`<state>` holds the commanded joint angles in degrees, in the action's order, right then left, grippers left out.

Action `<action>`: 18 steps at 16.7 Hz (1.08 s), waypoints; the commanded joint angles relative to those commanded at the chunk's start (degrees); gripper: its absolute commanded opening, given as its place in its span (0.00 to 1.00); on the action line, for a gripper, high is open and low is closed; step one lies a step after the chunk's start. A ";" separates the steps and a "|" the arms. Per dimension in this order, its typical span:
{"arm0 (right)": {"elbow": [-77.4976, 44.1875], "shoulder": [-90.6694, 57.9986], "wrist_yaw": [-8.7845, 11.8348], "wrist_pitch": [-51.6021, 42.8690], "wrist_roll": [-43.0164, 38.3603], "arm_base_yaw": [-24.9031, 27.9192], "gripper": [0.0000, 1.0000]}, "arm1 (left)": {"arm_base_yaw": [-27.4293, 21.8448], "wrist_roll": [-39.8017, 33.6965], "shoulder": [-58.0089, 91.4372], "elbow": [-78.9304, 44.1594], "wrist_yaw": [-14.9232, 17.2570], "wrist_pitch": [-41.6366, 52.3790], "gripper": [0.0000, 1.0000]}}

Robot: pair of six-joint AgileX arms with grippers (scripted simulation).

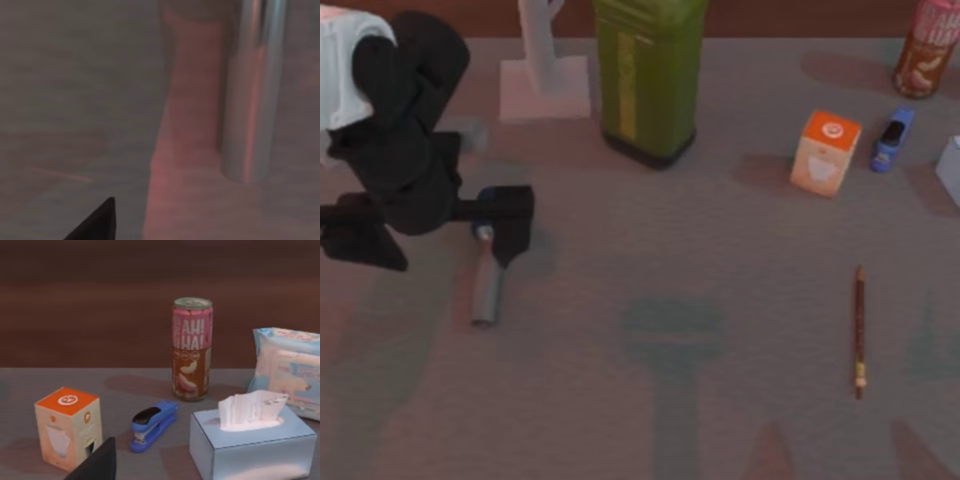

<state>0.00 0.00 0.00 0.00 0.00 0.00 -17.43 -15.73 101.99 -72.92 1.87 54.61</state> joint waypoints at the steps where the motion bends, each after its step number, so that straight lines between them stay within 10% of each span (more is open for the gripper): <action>1: 0.00 0.00 0.00 0.00 0.00 0.00 1.00 | 0.00 0.00 0.00 0.00 0.00 0.00 1.00; 18: 0.00 0.00 0.00 0.00 0.00 0.00 1.00 | -0.44 -0.27 11.68 9.28 0.03 -20.97 1.00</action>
<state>0.00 0.00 0.00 0.00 0.00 0.00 -17.87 -15.99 113.67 -63.64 1.90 33.64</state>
